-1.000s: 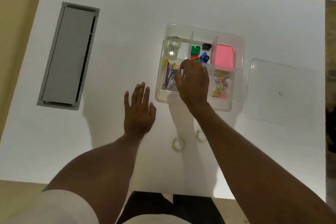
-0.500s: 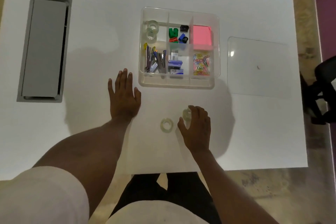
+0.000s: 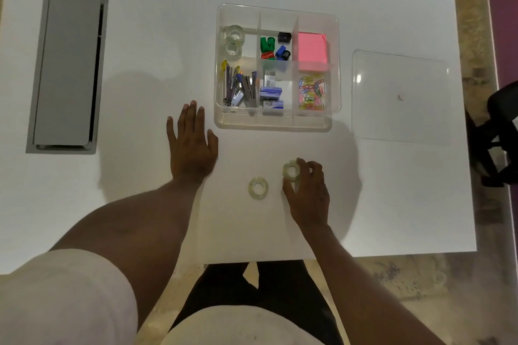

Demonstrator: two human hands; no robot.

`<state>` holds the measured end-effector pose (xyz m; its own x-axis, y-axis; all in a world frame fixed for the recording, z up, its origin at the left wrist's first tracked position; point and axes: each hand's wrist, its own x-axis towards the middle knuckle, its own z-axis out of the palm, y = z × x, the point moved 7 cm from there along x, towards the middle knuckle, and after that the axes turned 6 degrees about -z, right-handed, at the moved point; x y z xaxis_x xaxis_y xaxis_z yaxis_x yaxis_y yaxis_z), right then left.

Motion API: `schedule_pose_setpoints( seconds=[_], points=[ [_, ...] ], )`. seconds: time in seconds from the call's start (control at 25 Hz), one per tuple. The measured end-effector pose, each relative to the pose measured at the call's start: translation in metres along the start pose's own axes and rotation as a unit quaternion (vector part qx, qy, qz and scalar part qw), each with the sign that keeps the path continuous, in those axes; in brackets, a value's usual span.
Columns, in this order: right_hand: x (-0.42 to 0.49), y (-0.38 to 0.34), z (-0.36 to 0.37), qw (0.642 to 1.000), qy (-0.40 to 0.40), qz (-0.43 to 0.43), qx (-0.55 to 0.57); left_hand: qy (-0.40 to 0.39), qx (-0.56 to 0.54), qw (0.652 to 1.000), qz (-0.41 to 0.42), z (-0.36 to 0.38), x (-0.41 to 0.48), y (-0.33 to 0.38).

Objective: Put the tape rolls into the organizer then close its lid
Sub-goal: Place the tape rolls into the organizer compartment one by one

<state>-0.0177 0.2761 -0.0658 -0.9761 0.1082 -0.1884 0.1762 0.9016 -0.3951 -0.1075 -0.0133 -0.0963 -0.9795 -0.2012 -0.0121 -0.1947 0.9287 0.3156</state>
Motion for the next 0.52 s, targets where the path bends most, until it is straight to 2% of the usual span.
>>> schedule_pose_setpoints(
  seconds=[0.24, 0.4, 0.52],
  points=[
    [0.025, -0.039, -0.018, 0.994, 0.044, -0.09, 0.034, 0.008, -0.001, 1.0, 0.004, 0.001, 0.001, -0.001],
    [0.081, -0.094, -0.039, 0.98, 0.086, -0.16, 0.087, 0.007, 0.002, 1.0, 0.006, 0.001, 0.001, -0.002],
    [0.139, -0.132, -0.052, 0.968, 0.079, -0.204, 0.12, -0.008, 0.002, 1.0, 0.003, 0.002, 0.002, -0.002]
  ],
)
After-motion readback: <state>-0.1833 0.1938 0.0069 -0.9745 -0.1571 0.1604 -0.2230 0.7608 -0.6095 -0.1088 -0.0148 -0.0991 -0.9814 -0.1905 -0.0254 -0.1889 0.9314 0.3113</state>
